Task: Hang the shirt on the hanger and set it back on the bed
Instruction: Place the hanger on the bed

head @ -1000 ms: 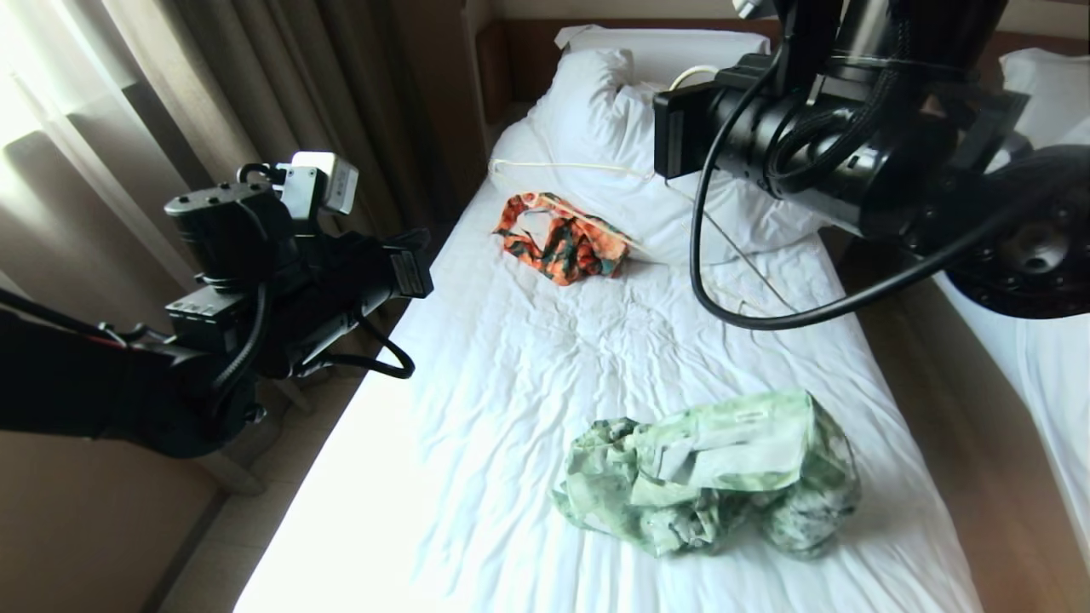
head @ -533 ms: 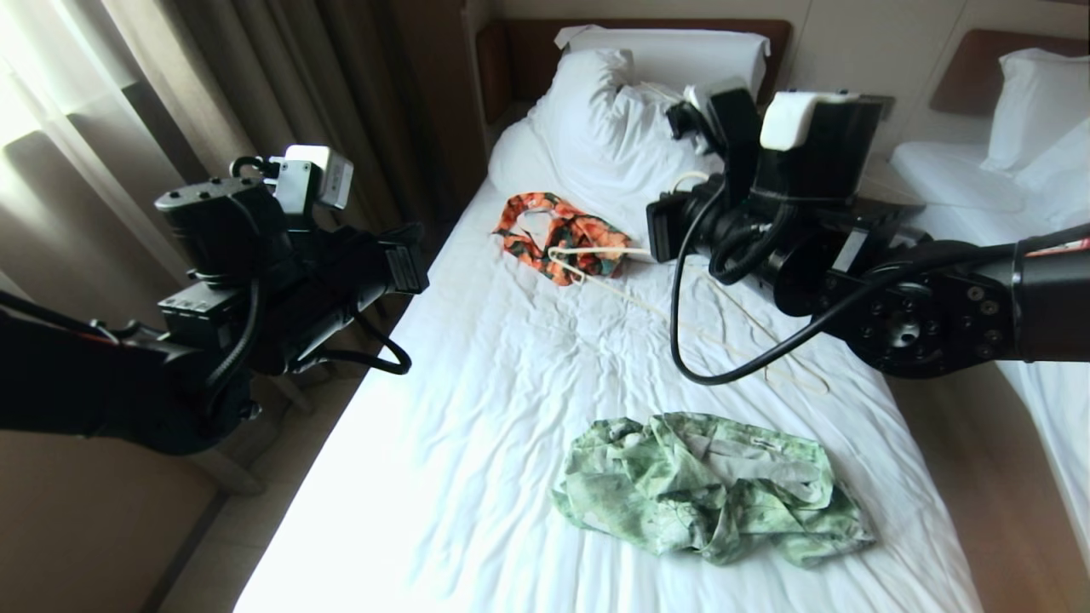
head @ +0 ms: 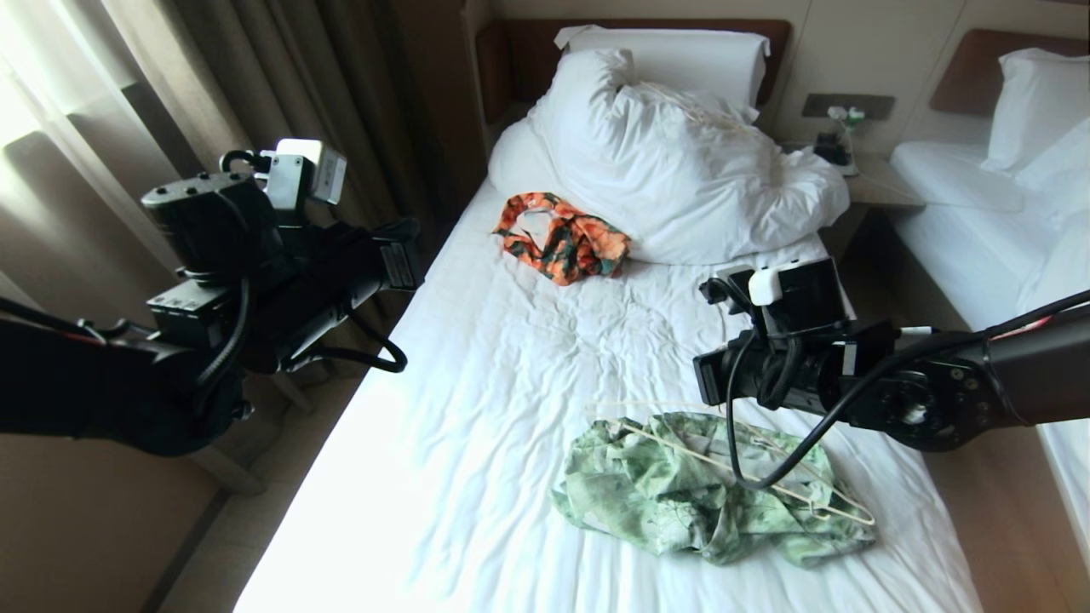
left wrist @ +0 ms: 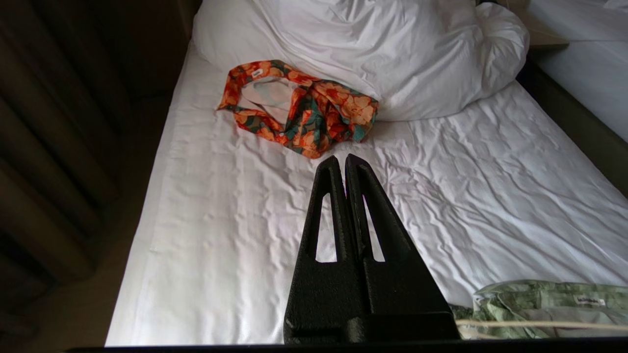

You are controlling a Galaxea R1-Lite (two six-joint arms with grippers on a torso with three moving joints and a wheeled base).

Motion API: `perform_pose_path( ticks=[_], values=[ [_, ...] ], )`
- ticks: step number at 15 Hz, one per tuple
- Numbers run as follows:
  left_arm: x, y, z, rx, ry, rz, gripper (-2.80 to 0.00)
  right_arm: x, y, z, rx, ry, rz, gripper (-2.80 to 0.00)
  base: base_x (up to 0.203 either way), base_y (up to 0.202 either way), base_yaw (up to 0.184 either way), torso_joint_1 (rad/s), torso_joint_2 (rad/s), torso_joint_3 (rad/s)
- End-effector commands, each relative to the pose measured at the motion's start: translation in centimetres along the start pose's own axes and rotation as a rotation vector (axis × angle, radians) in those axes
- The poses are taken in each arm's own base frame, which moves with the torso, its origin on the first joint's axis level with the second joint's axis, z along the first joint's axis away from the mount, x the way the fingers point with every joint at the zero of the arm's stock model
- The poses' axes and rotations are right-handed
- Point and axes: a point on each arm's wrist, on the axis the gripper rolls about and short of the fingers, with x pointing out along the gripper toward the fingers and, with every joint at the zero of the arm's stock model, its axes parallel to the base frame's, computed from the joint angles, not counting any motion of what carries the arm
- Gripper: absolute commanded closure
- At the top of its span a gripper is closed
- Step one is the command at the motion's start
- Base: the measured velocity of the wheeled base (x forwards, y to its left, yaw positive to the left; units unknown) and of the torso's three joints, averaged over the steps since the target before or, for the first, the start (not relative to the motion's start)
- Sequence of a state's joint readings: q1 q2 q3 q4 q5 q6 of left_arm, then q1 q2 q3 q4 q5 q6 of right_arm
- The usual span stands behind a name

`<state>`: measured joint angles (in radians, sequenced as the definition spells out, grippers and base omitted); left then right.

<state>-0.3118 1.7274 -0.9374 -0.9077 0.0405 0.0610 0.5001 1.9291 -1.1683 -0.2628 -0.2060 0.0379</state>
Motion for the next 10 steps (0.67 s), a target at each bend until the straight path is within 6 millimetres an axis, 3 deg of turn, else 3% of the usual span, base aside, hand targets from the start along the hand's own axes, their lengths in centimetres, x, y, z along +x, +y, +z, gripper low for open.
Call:
perform_pose_path(
  ticks=[1,5,10],
  values=[
    [-0.2,0.2,0.4,0.000,-0.014,0.007,0.00,0.3,-0.7,-1.0,0.051,0.044,0.032,0.00,0.000,0.000,0.000,0.000,0.00,0.000],
    [-0.3,0.3,0.5,0.000,-0.018,0.009,0.00,2.9,-2.5,-3.6,0.125,0.169,0.106,0.00,0.000,0.000,0.000,0.000,0.00,0.000],
    [-0.2,0.3,0.5,0.001,-0.017,0.009,0.00,6.0,-3.2,-6.3,0.057,0.229,0.087,0.00,0.000,0.000,0.000,0.000,0.00,0.000]
  ],
)
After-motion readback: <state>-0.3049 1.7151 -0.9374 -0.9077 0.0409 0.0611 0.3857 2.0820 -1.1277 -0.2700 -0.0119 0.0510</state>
